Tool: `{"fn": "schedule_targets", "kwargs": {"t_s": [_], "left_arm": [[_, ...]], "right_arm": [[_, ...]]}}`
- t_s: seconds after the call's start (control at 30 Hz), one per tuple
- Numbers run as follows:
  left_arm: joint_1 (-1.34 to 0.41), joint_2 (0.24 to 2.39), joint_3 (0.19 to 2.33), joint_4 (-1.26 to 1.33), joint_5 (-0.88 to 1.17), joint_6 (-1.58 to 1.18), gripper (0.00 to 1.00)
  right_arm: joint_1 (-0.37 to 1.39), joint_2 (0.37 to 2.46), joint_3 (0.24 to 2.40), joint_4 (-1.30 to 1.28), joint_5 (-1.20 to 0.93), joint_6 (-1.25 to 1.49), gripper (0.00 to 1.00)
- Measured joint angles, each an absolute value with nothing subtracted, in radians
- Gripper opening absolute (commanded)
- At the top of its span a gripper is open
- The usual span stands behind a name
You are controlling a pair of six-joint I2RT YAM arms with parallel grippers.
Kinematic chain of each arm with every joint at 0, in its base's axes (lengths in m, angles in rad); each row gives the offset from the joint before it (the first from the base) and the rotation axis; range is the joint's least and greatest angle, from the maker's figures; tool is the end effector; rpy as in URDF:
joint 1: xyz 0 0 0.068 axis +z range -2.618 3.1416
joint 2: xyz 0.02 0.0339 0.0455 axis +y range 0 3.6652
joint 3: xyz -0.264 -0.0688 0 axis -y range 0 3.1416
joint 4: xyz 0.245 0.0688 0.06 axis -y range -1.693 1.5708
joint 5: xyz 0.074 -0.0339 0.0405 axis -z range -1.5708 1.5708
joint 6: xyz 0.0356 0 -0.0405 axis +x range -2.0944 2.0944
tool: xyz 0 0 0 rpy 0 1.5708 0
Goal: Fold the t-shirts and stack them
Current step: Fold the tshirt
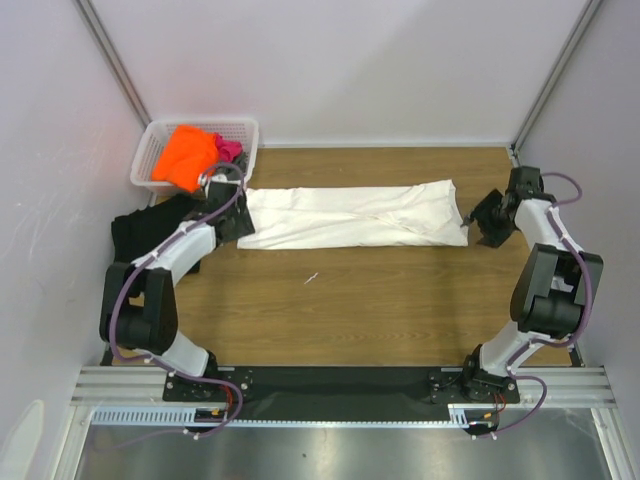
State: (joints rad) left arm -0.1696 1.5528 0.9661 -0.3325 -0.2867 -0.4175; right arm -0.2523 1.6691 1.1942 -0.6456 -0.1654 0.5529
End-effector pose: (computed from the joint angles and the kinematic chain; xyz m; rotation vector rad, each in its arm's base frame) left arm 0.3152 -0.0438 0.2058 -0.4194 2.4044 0.0985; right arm 0.3295 -0.0789 0.2193 1.0122 2.5079 0.3143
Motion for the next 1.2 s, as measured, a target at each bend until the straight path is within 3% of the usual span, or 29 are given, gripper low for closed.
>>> {"fn": "schedule_targets", "kwargs": {"t_s": [0.23, 0.47, 1.03, 1.2], "left_arm": [[-0.192, 1.581, 1.143, -0.29, -0.228, -0.4, 0.69], [-0.212, 1.851, 1.33, -0.299, -0.231, -0.408, 0.64], [-0.197, 2.01, 1.406, -0.329, -0.303, -0.395, 0.58], [-0.195, 2.03, 1.421, -0.334, -0.303, -0.403, 0.42]], "right_arm": [[-0.168, 1.663, 1.291, -0.598, -0.2, 0.57, 0.64], [-0.138, 1.694, 1.291, -0.597, -0.217, 0.59, 0.64], [-0.135, 1.694, 1.291, -0.616, -0.213, 0.594, 0.64], [-0.135, 1.694, 1.291, -0.623, -0.205, 0.594, 0.63]]}}
